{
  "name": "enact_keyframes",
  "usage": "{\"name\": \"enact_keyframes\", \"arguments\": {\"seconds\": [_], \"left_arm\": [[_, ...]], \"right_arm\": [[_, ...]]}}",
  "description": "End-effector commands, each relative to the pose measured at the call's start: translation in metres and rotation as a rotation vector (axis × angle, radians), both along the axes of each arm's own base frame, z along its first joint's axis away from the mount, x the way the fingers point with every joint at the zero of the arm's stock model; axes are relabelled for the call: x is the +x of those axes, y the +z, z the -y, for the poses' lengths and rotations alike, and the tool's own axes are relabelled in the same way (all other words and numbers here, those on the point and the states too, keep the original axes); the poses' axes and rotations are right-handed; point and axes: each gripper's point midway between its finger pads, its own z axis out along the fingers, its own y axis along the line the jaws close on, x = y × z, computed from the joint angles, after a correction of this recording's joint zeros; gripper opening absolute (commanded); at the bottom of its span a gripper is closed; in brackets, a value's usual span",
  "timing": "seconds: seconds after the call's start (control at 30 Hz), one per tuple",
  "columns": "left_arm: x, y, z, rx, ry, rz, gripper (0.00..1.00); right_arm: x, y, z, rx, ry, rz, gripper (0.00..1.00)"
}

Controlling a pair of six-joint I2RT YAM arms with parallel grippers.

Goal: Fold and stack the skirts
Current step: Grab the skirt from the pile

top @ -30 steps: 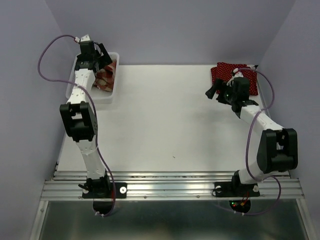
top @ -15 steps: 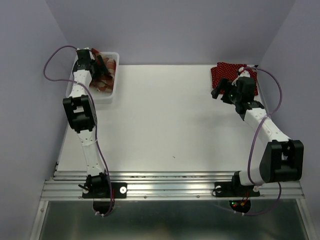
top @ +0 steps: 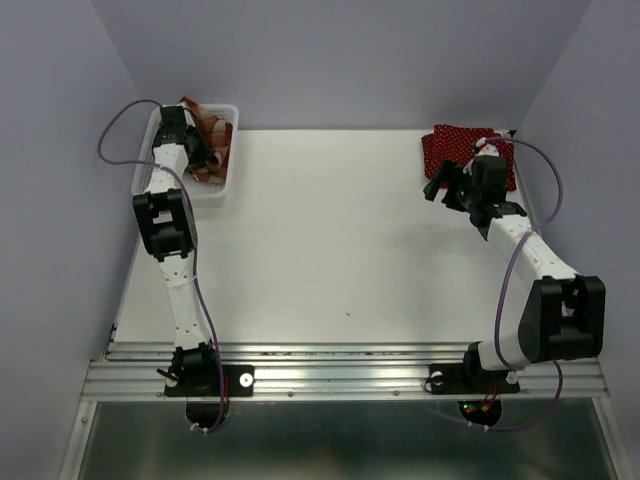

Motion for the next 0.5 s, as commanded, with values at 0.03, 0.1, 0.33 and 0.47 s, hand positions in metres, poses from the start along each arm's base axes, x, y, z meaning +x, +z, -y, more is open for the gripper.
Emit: {"name": "enact_keyframes", "arguments": {"seconds": [0.03,0.1,0.33,0.47], "left_arm": [[0.012,0.098,-0.006,-0.024,0.018,0.226,0.0],[0.007,0.15,-0.01,-0.011,0.039,0.338,0.0],[-0.033,0.337,-0.007,0.006,0.078,0.713,0.0],[-0.078,0.449,0.01,0.002,0.032,0.959,0.0]], "right_arm": [[0.006,0.01,0.005,-0.024,-0.009,0.027,1.0],[0.005,0.014,0.001,-0.012,0.012,0.036,1.0],[0.0,0.041,-0.009,0.059,0.023,0.089,1.0],[-0.007,0.064,-0.005,0.063,-0.002,0.148,1.0]]}}
